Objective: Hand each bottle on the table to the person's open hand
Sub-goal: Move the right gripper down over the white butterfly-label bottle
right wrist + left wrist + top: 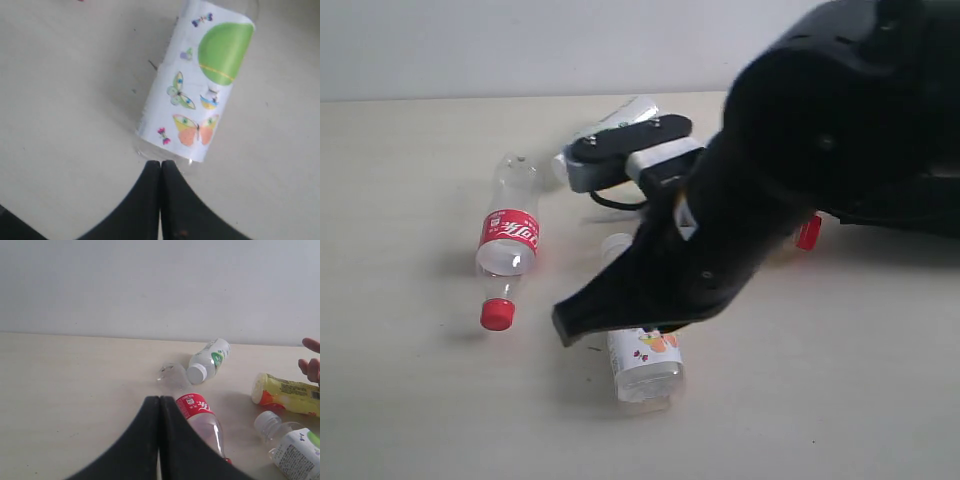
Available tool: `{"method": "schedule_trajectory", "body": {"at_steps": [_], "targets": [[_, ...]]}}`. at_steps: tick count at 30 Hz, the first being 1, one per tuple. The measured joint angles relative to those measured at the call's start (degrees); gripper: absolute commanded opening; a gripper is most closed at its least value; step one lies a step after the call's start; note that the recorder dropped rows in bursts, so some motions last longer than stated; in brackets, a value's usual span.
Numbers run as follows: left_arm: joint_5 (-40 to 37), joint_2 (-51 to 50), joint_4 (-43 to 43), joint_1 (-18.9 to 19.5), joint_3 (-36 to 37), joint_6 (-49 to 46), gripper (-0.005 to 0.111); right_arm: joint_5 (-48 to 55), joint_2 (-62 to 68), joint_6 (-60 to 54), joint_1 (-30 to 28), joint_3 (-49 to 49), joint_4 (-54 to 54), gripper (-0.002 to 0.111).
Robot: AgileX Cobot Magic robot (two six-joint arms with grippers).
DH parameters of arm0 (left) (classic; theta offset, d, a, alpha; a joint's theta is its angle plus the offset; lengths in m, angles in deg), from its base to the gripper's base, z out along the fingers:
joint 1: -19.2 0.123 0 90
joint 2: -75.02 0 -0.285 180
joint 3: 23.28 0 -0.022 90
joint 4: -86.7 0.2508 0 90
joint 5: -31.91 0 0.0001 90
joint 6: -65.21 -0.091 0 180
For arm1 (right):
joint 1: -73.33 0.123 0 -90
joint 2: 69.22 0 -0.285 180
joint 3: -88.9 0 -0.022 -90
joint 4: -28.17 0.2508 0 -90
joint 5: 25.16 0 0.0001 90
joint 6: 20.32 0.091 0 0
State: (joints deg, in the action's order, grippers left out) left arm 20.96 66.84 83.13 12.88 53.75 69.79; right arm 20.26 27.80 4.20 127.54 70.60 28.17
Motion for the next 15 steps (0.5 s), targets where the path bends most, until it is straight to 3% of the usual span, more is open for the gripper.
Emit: {"method": "schedule_trajectory", "body": {"at_steps": [6,15], "targets": [[0.0,0.0,0.0,0.0,0.0,0.0,0.000,6.6,5.6,8.4,3.1,9.0,-10.4,0.004],[0.0,0.0,0.0,0.0,0.0,0.0,0.000,8.3,6.7,11.2,3.2,10.5,-10.0,0.011]]}}
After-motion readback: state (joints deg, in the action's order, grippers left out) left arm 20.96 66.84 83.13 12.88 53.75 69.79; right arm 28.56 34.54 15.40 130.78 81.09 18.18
